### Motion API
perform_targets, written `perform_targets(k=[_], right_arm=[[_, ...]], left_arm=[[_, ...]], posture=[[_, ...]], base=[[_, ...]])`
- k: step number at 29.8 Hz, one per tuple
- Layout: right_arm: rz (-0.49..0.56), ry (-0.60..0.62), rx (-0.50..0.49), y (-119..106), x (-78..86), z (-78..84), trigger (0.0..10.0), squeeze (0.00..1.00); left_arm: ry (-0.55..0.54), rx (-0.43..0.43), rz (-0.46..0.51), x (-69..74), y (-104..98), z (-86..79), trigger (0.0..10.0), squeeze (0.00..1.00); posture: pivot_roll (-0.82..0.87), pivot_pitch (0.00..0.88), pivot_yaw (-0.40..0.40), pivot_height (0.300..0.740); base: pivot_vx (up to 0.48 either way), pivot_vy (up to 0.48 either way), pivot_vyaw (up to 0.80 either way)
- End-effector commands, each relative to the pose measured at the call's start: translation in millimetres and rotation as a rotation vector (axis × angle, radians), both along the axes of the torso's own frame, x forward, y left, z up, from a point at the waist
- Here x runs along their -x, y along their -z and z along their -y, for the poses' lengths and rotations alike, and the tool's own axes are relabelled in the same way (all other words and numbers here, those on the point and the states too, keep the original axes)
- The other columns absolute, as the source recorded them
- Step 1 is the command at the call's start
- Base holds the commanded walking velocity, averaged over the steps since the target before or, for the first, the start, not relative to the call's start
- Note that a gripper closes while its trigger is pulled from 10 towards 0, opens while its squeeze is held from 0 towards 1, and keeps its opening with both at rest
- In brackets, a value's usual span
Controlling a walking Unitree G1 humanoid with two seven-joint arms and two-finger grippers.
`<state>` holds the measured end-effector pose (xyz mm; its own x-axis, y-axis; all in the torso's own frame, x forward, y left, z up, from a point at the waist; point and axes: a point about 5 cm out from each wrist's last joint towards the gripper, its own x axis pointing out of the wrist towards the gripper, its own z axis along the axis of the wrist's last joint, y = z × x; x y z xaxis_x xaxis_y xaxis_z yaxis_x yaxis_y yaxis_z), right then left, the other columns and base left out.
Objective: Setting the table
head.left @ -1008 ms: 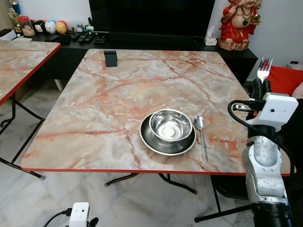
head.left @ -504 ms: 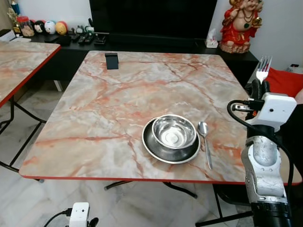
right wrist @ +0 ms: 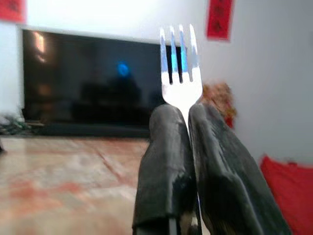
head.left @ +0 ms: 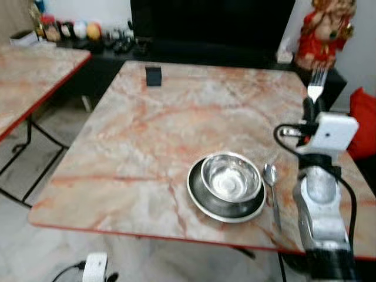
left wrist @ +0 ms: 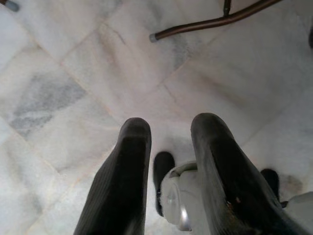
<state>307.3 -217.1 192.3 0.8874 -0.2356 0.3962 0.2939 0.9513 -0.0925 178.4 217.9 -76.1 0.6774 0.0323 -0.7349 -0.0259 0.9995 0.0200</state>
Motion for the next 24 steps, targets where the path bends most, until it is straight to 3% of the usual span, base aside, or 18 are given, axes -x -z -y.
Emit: perform_targets(k=[1,11,15,17,24], right_arm=[[0.005,0.005,-0.004,-2,0.2,1.2,10.0,0.00],[-0.040,0.035,0.008,2,-1.5,4.7,10.0,0.00],[-0.115,0.090,-0.043,10,-1.2,21.0,10.0,0.00],[-0.323,0.104,0.026,23,-3.9,34.5,10.0,0.00],[-0.470,0.113,-0.114,37,1.9,45.7,10.0,0.00]], left_arm=[[-0.003,0.000,-0.031,6.7,4,-0.9,10.0,0.00],[0.002,0.012,-0.034,6.8,4,0.8,10.0,0.00],[0.008,0.024,-0.041,7.3,5,2.4,10.0,0.00],[0.009,0.025,-0.041,6.9,5,2.9,10.0,0.00],[0.012,0.028,-0.044,6.1,4,3.7,10.0,0.00]], posture=[[0.02,0.000,-0.043,0.727],[0.02,0.000,-0.043,0.727],[0.02,0.000,-0.043,0.727],[0.01,0.000,-0.040,0.727],[-0.01,0.000,-0.037,0.727]], base=[[0.000,0.000,0.00],[0.000,0.000,0.00],[0.000,0.000,0.00],[0.000,0.000,0.00],[0.000,0.000,0.00]])
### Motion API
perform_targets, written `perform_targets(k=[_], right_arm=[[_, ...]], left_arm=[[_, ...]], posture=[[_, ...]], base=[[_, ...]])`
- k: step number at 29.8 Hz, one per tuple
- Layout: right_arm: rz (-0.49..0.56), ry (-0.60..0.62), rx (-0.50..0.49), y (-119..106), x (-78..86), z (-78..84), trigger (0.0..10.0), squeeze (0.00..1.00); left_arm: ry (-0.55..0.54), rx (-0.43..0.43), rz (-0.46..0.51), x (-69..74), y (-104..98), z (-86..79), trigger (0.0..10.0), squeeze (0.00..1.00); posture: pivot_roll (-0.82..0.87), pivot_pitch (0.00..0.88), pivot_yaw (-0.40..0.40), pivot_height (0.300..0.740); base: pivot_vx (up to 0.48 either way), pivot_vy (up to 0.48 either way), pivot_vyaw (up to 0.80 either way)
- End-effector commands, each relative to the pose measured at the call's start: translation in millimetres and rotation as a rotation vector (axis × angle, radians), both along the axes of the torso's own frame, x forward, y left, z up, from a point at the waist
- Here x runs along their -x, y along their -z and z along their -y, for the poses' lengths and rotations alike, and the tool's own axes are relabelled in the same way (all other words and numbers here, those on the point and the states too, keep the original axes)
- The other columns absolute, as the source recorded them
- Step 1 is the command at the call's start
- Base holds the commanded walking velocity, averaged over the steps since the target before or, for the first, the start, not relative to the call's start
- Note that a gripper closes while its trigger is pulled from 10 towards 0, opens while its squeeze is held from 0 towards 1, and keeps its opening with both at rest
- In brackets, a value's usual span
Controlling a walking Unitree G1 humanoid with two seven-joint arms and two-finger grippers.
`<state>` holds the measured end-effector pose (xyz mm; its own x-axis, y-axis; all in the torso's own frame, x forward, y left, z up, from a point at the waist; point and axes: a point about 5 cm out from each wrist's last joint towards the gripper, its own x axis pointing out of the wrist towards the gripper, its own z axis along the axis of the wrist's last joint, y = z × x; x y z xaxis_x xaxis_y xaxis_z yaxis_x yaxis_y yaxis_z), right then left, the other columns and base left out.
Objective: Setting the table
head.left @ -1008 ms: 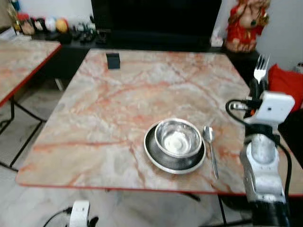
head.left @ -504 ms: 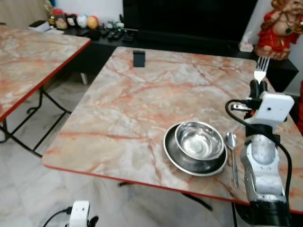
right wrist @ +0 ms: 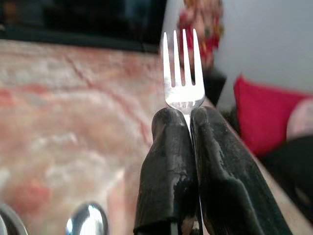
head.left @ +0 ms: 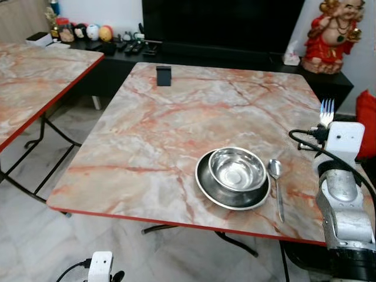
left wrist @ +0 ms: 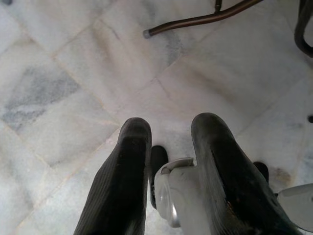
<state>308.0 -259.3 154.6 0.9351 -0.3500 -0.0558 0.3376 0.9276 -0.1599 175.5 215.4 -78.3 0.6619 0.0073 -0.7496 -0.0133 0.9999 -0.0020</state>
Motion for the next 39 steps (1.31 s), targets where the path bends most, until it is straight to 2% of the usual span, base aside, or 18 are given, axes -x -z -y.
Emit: perform_targets(k=[1,6,8,11,20,25,29,30,35,39], right_arm=[[-0.035,0.010,-0.071,4,4.3,4.4,10.0,0.00],[-0.165,-0.062,-0.106,22,5.4,-0.1,10.0,0.00],[-0.201,-0.058,-0.169,29,4.3,-0.5,10.0,0.00],[-0.263,-0.073,-0.160,38,2.9,-2.0,10.0,0.00],[-0.353,-0.027,-0.162,62,7.1,5.8,10.0,0.00],[-0.377,-0.036,-0.174,73,9.2,4.5,10.0,0.00],[-0.380,-0.037,-0.175,77,9.3,3.3,10.0,0.00],[-0.335,-0.055,-0.178,74,6.8,1.0,10.0,0.00],[-0.240,-0.095,-0.171,66,0.3,-5.0,10.0,0.00],[-0.211,-0.088,-0.158,64,-2.7,-3.6,10.0,0.00]], left_arm=[[-0.001,0.007,-0.024,3.2,2,1.3,10.0,0.00],[-0.002,0.010,-0.027,3.1,2,1.5,10.0,0.00],[-0.004,0.011,-0.028,2.9,2,1.2,10.0,0.00],[-0.007,0.012,-0.028,2.6,2,1.2,10.0,0.00],[-0.012,0.010,-0.028,2.7,2,0.8,10.0,0.00],[-0.009,0.007,-0.028,2.6,2,0.5,10.0,0.00],[-0.009,0.006,-0.028,2.4,2,0.5,10.0,0.00],[-0.010,0.004,-0.029,2.2,2,0.4,10.0,0.00],[-0.007,-0.001,-0.032,2.6,2,0.2,10.0,0.00],[-0.008,-0.003,-0.036,3.3,3,-0.6,10.0,0.00]], posture=[[-0.01,0.000,-0.037,0.727],[-0.01,0.000,-0.036,0.727],[-0.01,0.000,-0.039,0.727],[0.00,0.000,-0.042,0.727],[0.00,0.000,-0.042,0.727],[0.00,0.000,-0.039,0.727],[0.00,0.000,-0.039,0.727],[0.01,0.000,-0.038,0.727],[0.00,0.000,-0.037,0.727],[0.01,0.000,-0.038,0.727]], base=[[0.000,0.000,0.00],[0.000,0.000,0.00],[0.000,0.000,0.00],[0.000,0.000,0.00],[0.000,0.000,0.00],[0.000,0.000,0.00],[0.000,0.000,0.00],[0.000,0.000,0.00],[0.000,0.000,0.00],[0.000,0.000,0.00]])
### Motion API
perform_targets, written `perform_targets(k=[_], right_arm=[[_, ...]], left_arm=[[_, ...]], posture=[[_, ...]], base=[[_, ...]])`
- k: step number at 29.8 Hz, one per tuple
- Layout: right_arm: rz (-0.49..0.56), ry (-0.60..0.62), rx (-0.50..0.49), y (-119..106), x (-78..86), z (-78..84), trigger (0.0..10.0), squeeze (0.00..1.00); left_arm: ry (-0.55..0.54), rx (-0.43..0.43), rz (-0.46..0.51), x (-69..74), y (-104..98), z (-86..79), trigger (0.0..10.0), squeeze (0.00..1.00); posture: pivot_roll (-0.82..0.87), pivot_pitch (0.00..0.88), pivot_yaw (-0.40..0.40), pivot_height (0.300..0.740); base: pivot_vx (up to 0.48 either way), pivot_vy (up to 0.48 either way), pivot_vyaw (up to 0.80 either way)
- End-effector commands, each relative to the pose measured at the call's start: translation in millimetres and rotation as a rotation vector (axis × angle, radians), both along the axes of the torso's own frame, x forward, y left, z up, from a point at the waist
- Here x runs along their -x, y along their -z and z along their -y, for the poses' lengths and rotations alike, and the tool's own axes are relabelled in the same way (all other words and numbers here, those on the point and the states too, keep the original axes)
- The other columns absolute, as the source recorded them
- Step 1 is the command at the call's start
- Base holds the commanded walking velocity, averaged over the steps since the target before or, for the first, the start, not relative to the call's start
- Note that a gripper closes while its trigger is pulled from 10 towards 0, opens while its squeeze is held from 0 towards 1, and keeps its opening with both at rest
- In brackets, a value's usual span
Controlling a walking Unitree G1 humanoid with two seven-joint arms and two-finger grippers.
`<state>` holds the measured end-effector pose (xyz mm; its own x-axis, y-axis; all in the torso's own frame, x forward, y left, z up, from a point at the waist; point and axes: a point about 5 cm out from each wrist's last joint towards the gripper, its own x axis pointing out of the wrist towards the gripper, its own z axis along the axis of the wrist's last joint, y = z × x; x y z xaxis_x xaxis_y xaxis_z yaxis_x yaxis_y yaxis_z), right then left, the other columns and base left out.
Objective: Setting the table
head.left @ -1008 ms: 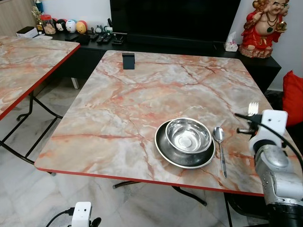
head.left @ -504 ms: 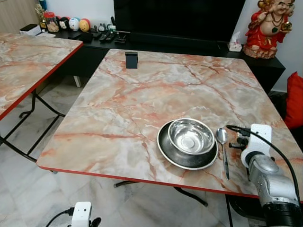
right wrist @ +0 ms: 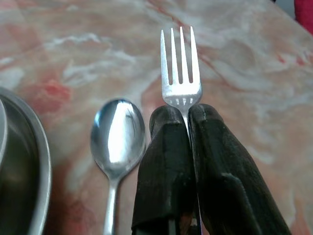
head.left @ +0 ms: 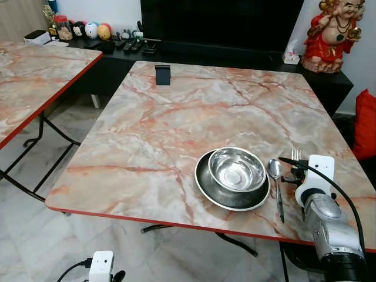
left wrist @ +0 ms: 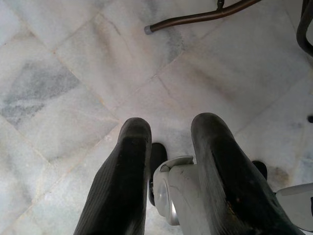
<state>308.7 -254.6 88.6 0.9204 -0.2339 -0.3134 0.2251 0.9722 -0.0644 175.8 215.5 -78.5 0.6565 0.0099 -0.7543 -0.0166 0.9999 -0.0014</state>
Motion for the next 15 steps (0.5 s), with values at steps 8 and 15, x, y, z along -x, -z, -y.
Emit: perform_targets(k=[8,15], right_arm=[[-0.015,0.030,0.074,18,0.1,7.4,10.0,0.00],[0.000,0.036,0.066,23,-3.6,8.5,10.0,0.00]], left_arm=[[0.010,-0.009,-0.033,5.6,3,-1.4,10.0,0.00],[0.013,-0.010,-0.029,4.6,2,-1.9,10.0,0.00]], posture=[[0.01,0.000,-0.037,0.727],[0.01,0.000,-0.035,0.727]], base=[[0.000,0.000,0.00],[0.000,0.000,0.00]])
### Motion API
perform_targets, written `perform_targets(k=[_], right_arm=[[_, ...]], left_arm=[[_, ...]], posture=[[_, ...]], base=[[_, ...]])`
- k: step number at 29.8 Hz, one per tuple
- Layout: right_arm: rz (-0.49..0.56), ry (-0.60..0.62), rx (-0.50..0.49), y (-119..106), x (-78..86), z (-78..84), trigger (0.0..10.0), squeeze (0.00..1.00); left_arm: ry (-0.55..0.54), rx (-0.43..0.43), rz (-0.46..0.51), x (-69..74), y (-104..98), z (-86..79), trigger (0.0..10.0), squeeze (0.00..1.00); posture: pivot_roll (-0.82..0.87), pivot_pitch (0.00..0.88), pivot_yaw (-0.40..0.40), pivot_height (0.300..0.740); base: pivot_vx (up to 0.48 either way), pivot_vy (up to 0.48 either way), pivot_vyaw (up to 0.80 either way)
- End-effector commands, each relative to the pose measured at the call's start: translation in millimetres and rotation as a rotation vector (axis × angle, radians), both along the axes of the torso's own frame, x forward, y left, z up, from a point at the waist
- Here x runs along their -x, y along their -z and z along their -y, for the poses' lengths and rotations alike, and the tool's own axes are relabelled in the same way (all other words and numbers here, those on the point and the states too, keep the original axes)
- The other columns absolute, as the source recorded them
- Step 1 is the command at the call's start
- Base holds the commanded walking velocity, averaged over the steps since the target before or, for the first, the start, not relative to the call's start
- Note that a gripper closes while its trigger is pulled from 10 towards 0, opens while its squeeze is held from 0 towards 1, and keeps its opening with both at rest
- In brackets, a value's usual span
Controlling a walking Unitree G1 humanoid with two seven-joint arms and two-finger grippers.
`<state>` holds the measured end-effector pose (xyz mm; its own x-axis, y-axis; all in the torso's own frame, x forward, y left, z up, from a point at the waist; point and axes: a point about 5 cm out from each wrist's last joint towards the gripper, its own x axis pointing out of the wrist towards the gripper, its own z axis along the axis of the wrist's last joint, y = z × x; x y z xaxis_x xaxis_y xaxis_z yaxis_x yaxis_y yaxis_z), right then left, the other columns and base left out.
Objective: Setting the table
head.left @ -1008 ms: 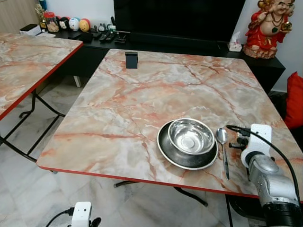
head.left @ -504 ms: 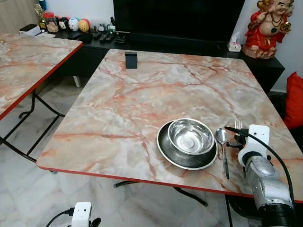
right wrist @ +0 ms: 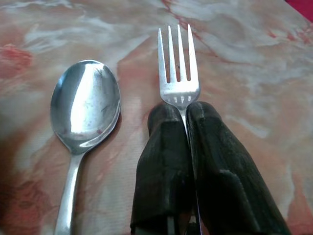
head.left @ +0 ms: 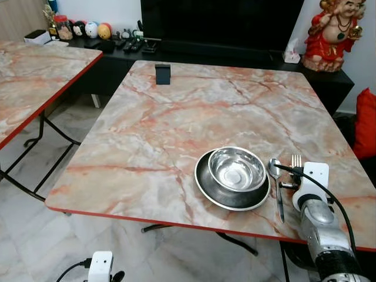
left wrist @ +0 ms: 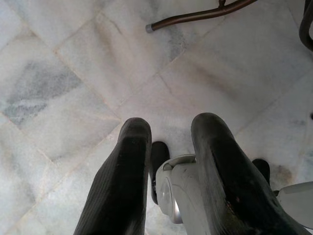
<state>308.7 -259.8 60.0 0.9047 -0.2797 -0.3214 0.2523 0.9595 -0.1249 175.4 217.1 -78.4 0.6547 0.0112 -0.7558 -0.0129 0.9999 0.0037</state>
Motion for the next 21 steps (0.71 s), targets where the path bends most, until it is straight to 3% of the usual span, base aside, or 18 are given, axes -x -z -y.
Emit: perform_targets(k=[1,21], right_arm=[[0.029,0.005,0.009,-6.1,-4.7,3.3,10.0,0.00],[0.039,0.002,0.017,-1.8,-9.3,2.8,10.0,0.00]], left_arm=[[0.009,-0.005,-0.025,4.0,2.3,-0.5,10.0,0.00],[0.016,-0.010,-0.016,0.9,0.7,-0.9,10.0,0.00]], posture=[[0.01,0.000,-0.035,0.727],[0.02,0.000,-0.029,0.727]], base=[[0.000,0.000,0.00],[0.000,0.000,0.00]])
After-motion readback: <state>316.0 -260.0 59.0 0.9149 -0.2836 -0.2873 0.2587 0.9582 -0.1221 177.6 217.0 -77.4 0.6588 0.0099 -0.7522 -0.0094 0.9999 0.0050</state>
